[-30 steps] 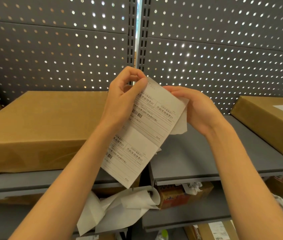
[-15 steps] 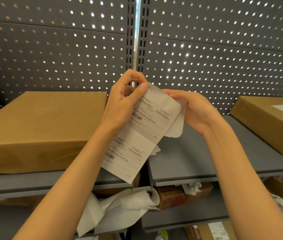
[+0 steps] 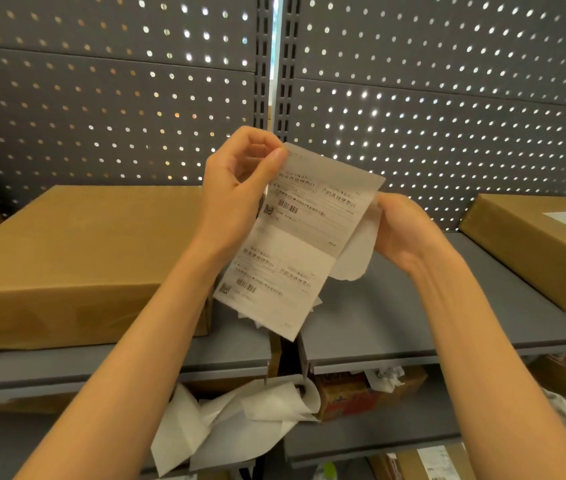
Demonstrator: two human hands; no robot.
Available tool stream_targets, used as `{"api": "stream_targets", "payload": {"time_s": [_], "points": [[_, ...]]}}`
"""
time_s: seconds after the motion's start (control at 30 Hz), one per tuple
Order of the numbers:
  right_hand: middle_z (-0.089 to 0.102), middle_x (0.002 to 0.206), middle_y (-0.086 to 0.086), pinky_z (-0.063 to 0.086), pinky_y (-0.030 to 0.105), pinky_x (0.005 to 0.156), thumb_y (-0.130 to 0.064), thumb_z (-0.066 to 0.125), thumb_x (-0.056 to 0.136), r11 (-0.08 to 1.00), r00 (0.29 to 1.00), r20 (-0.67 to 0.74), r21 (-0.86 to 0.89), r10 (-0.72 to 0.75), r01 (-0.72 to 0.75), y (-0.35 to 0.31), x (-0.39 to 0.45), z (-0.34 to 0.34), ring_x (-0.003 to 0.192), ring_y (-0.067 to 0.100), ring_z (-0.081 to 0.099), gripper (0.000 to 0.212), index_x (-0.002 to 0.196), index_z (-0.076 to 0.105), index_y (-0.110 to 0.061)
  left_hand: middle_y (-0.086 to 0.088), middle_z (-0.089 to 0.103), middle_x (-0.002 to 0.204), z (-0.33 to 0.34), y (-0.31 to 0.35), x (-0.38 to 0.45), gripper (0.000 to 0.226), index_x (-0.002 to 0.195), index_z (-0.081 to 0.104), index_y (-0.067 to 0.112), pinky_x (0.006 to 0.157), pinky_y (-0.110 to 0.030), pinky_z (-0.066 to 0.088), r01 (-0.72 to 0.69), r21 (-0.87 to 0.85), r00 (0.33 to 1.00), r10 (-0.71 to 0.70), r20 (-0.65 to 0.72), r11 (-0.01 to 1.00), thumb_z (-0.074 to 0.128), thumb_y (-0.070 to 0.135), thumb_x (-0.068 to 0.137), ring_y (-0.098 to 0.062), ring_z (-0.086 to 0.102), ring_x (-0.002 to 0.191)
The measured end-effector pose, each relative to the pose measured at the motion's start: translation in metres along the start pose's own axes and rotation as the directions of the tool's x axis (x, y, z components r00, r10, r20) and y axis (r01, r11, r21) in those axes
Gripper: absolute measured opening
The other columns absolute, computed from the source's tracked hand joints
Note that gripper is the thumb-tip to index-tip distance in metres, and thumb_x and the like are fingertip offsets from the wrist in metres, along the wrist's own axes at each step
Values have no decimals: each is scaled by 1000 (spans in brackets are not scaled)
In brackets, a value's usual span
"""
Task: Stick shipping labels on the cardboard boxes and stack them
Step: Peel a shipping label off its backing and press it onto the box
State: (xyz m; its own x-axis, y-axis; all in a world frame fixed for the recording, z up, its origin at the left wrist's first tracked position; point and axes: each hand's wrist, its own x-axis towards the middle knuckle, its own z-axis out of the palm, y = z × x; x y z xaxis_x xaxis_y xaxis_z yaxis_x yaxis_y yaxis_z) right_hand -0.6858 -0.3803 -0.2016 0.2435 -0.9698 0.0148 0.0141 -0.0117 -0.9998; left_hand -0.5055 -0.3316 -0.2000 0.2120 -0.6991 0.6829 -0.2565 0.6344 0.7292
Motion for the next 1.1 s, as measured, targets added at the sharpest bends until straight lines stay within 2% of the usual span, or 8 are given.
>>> {"api": "stream_targets", "payload": {"time_s": [0.17,0.3,0.4,0.5,0.63,0.73,0.97,1.1], "points": [[72,96,5,55,38,83,-9,56,87,1000,1000,-12,15,23,-23,5,1,-2,92,21,68,16,94,70,-8,-1,62,83,-4,2,2,8,86,58,16,66,-28,51,9,-31,999,-11,-39,999,56,10,91,-11,58,71],[70,106,12,53,44,89,-9,55,88,998,997,-47,-6,57,-58,10,6,-3,98,27,67,19,101,69,-4,-2,63,82,-7,4,2,7,87,57,13,61,-21,50,24,-56,997,-28,-73,998,55,10,92,-9,60,70],[69,102,12,50,46,91,-7,54,88,998,997,-57,-25,59,-61,14,8,-4,94,26,66,20,99,69,-2,-4,64,85,-10,3,3,5,88,57,13,63,-25,52,38,-68,995,-44,-93,997,55,12,93,-17,63,76],[68,105,15,52,44,88,-7,54,87,997,994,-85,-36,65,-68,17,9,-5,93,27,65,26,107,66,5,-4,65,85,-13,4,4,3,90,58,13,63,-28,53,36,-68,993,-43,-111,997,56,14,93,-23,63,79],[60,97,16,45,40,80,-6,54,85,995,992,-86,-25,90,-93,22,10,-6,88,27,57,22,102,64,4,-4,66,87,-17,6,5,6,88,58,19,65,-30,55,41,-66,987,-50,-153,997,56,15,93,-18,64,78],[63,96,14,45,40,82,-10,58,82,993,989,-107,-48,100,-106,27,12,-8,87,26,59,29,102,64,11,-5,67,89,-20,10,5,7,87,56,20,66,-30,55,39,-62,980,-50,-191,997,55,16,93,-17,64,79],[71,85,0,51,30,77,-12,60,83,984,989,-134,-154,66,-86,35,15,-13,77,16,65,14,83,74,-13,1,67,86,-25,14,5,7,87,54,19,65,-27,55,34,-44,968,-44,-246,998,54,17,94,-12,66,79],[70,94,4,49,31,76,-13,61,83,988,981,-181,-120,70,-93,43,18,-15,85,20,63,19,97,73,-8,-1,66,87,-30,12,6,8,87,53,20,67,-28,54,37,-58,947,-54,-317,998,53,16,94,-10,65,80]]}}
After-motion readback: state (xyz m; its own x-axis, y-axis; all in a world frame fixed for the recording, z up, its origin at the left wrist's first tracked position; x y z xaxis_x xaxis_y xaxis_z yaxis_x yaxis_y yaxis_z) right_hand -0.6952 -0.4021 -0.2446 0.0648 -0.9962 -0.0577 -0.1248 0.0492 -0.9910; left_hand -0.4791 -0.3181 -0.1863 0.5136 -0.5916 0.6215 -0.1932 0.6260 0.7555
